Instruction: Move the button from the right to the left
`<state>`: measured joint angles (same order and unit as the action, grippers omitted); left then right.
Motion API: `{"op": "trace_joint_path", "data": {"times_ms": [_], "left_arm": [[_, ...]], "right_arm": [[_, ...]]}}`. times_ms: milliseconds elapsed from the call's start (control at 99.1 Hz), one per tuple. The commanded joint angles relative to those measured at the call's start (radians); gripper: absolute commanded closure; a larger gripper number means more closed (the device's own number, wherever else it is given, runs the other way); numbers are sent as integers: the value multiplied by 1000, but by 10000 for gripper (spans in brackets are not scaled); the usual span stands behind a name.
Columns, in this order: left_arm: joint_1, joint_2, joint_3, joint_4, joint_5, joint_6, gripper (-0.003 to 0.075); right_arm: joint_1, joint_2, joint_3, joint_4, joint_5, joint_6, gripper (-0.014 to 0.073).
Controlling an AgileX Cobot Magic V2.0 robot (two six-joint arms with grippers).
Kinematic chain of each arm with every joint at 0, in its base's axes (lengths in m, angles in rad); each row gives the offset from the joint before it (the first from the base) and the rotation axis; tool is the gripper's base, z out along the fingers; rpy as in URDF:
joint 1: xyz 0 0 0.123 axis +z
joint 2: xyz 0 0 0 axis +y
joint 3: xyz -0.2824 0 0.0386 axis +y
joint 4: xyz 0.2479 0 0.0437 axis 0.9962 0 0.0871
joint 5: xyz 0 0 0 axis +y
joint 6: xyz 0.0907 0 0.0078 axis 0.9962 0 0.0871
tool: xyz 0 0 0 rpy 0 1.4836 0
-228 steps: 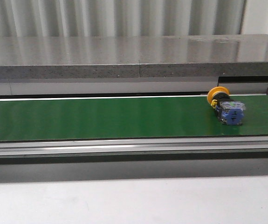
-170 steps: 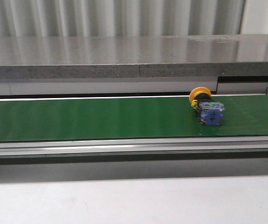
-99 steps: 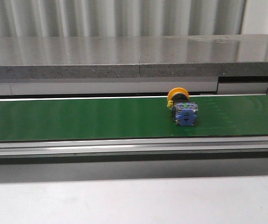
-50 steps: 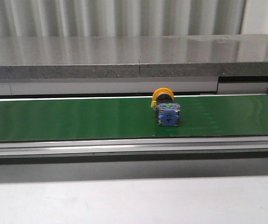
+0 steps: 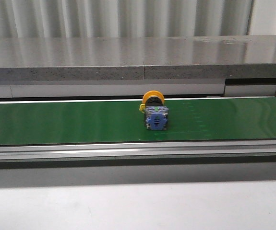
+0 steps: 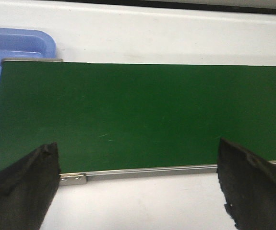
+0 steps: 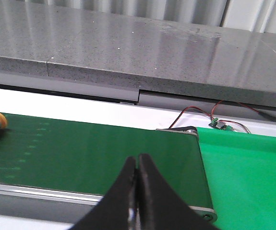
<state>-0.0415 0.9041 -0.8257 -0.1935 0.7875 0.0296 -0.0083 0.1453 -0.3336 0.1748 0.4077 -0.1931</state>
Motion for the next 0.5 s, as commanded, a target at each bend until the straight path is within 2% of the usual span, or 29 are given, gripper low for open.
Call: {"op": "trace_joint_path", "data": {"times_ms": [0, 242, 495], "left_arm": [[-8, 65, -90, -64, -24, 4, 83], [-23, 247, -224, -105, 41, -6, 83], [-195, 421, -338, -83, 66, -86, 83]], "right_arm": [[3, 12, -26, 8, -83, -9, 659], [3, 12, -26, 8, -83, -9, 659], [3, 12, -26, 8, -83, -9, 659]]}}
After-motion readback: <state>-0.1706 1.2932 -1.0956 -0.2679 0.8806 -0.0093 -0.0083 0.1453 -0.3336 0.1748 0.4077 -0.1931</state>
